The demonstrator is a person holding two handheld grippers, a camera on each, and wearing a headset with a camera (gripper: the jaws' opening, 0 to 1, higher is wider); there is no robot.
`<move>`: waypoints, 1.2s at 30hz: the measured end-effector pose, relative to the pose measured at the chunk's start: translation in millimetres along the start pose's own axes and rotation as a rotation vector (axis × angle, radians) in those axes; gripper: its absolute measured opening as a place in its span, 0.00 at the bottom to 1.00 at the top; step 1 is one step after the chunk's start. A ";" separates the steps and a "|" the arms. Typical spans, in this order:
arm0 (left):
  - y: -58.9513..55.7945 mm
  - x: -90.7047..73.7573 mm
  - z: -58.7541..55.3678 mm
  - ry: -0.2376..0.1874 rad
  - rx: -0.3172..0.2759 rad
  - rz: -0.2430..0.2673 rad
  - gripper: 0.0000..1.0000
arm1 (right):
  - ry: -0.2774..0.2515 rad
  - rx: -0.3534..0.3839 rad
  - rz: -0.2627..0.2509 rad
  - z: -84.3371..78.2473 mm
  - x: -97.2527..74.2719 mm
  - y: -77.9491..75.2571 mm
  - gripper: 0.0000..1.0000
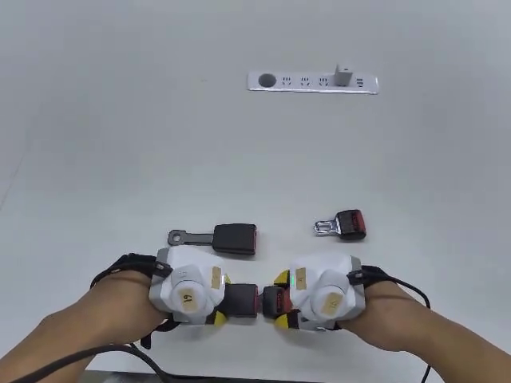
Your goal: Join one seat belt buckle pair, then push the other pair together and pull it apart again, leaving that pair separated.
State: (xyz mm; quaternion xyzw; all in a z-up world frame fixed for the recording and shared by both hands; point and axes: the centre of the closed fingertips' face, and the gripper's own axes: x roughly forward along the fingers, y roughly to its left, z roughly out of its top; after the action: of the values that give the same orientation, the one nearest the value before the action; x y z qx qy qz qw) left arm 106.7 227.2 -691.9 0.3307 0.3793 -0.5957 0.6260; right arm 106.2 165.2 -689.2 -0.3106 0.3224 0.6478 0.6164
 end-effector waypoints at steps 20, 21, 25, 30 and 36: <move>0.2 -0.9 1.0 -0.010 0.012 0.014 0.34 | -0.018 0.027 -0.003 -4.9 0.8 -1.0 0.34; 0.4 -0.6 1.0 -0.007 0.010 0.014 0.34 | -0.019 0.034 0.000 -5.1 1.7 -1.8 0.34; 0.3 -1.1 2.5 -0.012 0.007 0.016 0.34 | -0.025 0.035 -0.003 -2.9 3.2 -1.3 0.37; 0.0 -6.1 1.4 -0.032 -0.014 0.027 0.34 | -0.065 0.046 -0.001 11.4 0.4 -1.7 0.37; 3.9 -26.6 15.5 -0.087 -0.041 0.042 0.34 | -0.094 0.036 -0.008 23.5 -12.7 -2.6 0.38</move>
State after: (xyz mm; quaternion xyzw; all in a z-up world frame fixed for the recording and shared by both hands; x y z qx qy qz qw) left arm 111.7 227.2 -661.3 0.2996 0.3567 -0.5883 0.6610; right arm 109.3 176.5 -665.2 -0.2703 0.3033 0.6532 0.6390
